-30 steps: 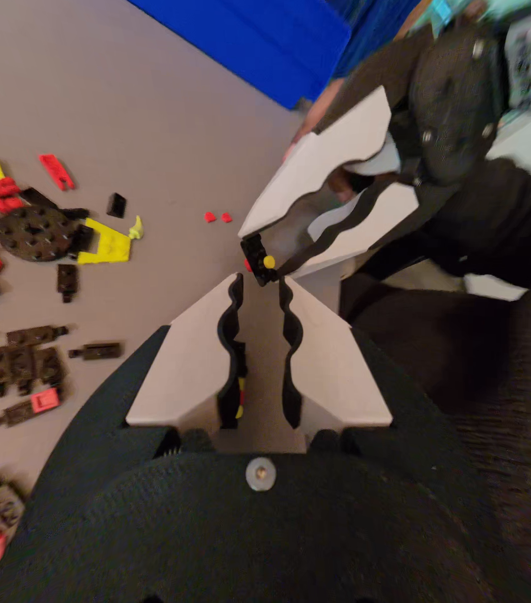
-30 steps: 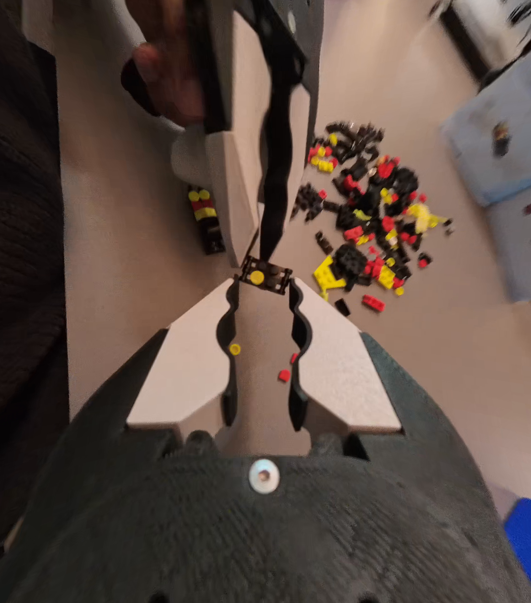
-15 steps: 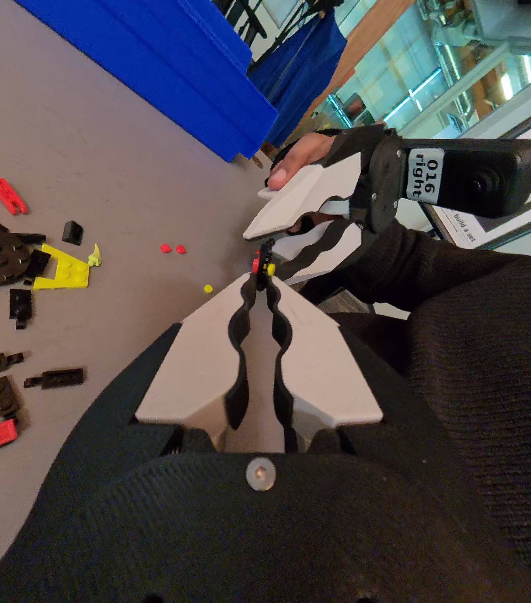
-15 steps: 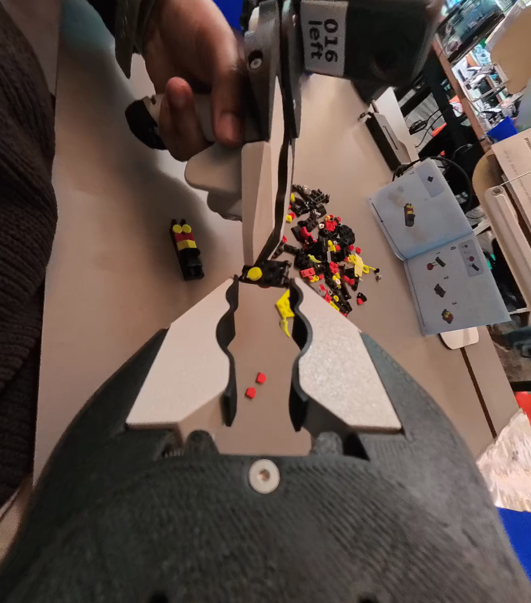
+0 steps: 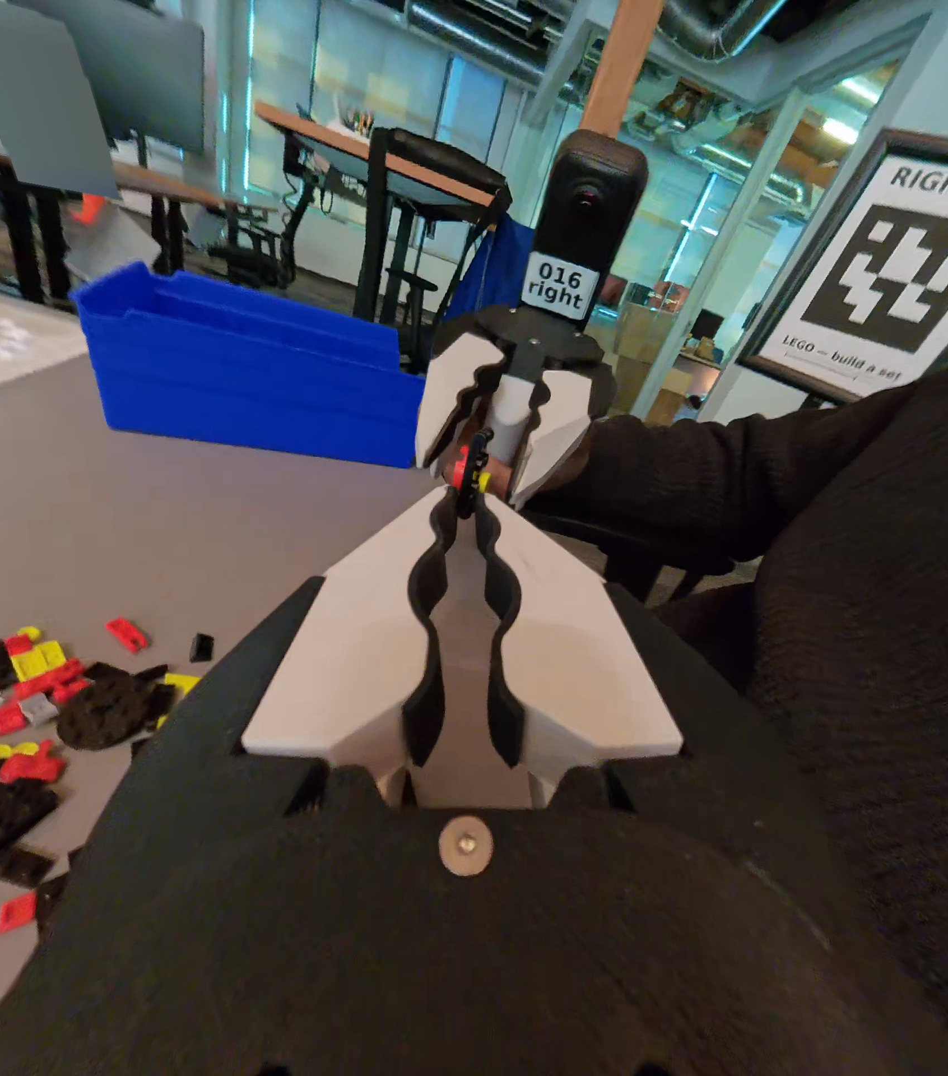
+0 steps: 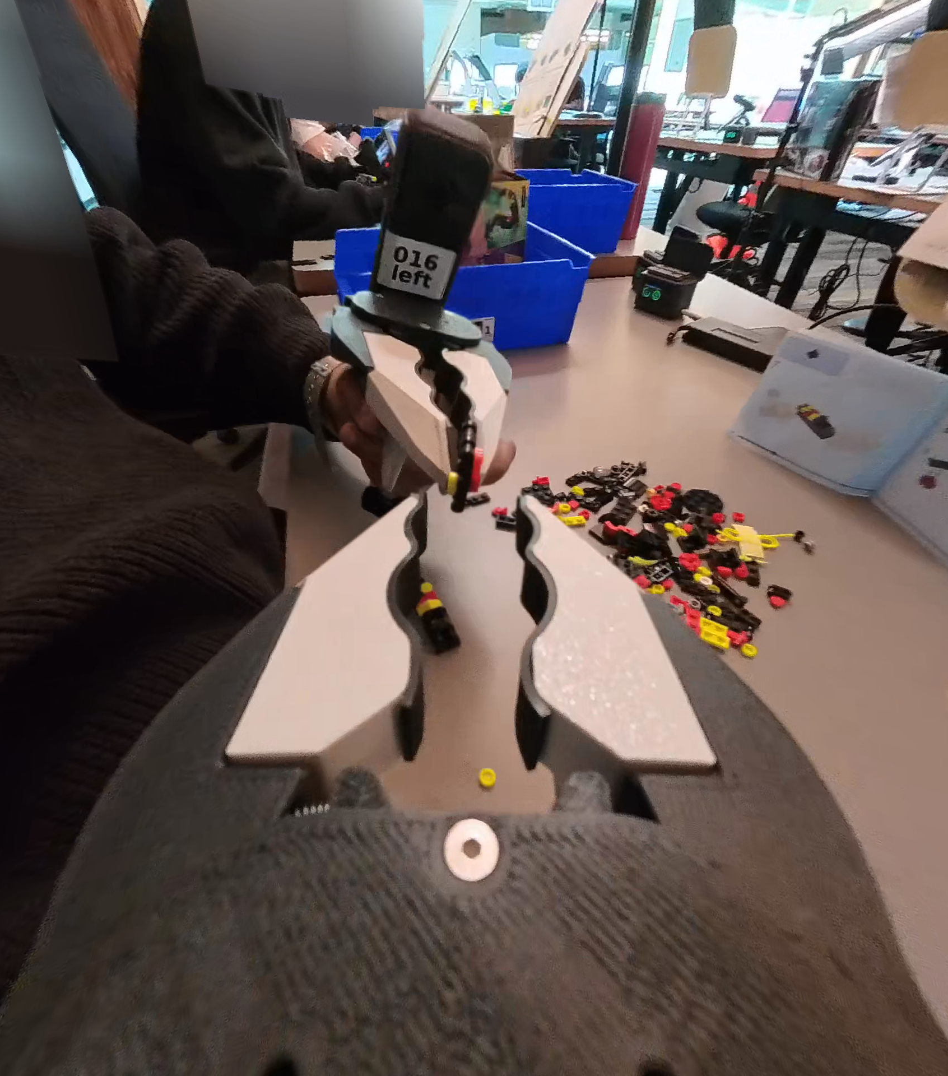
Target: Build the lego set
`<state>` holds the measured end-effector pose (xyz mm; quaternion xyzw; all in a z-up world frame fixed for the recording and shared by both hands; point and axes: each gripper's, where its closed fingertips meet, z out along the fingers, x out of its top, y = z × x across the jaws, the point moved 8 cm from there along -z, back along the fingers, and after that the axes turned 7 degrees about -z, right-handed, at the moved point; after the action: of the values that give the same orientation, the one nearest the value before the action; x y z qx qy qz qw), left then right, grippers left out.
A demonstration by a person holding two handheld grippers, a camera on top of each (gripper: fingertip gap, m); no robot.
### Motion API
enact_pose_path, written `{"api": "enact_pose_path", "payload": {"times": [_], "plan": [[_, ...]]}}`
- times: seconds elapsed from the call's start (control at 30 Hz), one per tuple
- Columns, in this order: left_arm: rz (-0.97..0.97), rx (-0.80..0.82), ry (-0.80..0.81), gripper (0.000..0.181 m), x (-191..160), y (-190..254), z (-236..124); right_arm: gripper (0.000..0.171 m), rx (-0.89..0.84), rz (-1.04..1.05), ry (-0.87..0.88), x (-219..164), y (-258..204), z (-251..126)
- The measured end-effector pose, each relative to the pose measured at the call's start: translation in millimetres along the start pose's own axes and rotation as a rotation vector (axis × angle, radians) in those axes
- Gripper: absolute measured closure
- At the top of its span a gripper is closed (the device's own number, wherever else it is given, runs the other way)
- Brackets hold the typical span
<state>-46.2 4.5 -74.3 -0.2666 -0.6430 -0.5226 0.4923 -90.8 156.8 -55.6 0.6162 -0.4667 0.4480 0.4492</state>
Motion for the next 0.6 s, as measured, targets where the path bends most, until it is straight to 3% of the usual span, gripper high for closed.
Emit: {"api": "enact_pose_path", "payload": {"times": [0.27,0.6], "plan": [[0.131,0.011,0.007,0.180,-1,11,2,0.161,0.027,-0.020,0.016,4,-9,5],[0.144,0.003,0.006,0.180,-2,14,2,0.162,0.046,-0.035,-0.006,6,-11,4]]}}
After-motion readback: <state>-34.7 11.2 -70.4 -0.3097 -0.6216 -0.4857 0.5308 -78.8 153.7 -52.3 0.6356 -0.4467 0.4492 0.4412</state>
